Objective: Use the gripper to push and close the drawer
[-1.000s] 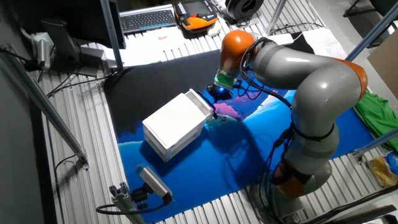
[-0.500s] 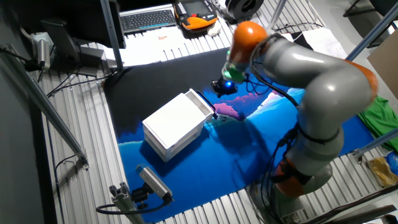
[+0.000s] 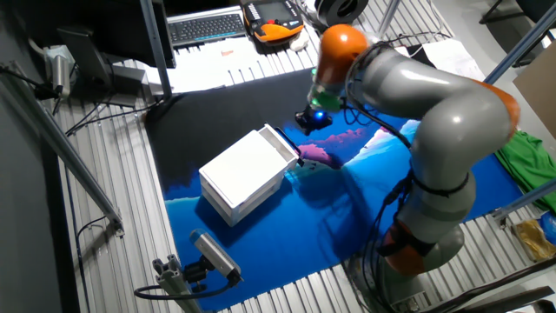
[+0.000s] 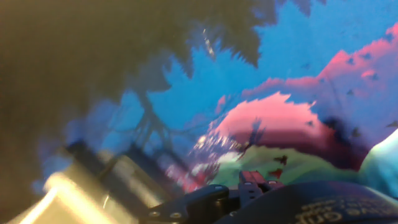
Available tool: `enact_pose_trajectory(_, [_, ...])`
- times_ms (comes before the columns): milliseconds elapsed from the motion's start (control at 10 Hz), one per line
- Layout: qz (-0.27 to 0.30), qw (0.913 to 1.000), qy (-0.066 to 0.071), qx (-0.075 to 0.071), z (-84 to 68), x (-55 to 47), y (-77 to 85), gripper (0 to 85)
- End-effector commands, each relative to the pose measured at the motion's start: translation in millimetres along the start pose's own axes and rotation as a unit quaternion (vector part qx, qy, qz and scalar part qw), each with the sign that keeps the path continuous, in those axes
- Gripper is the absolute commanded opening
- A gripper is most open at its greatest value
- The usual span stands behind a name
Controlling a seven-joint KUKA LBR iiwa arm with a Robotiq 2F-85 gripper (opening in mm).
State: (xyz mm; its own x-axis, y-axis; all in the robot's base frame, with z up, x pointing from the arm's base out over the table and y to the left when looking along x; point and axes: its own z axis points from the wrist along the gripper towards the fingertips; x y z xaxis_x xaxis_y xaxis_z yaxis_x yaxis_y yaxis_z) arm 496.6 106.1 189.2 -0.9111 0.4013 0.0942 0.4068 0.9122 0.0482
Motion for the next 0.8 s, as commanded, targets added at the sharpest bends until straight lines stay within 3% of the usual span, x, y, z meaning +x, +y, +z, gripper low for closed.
enact_pose_trajectory(0, [0.009, 1.0, 0.005, -0.001, -5.8, -10.3, -1.8, 0.0])
enact_pose_trajectory(200, [0.01, 0.9998, 0.012, -0.012, -16.1, -23.1, -10.4, 0.0])
enact_pose_trajectory(300, [0.011, 0.9999, 0.009, -0.008, -18.6, -27.5, -12.8, 0.0])
enact_pose_trajectory(500, [0.008, 1.0, 0.003, -0.001, -16.2, -29.5, -12.7, 0.0])
enact_pose_trajectory(600, [0.003, 1.0, 0.003, -0.006, -12.1, -29.6, -11.0, 0.0])
enact_pose_trajectory(700, [-0.001, 1.0, -0.006, 0.004, -11.7, -28.1, -10.1, 0.0])
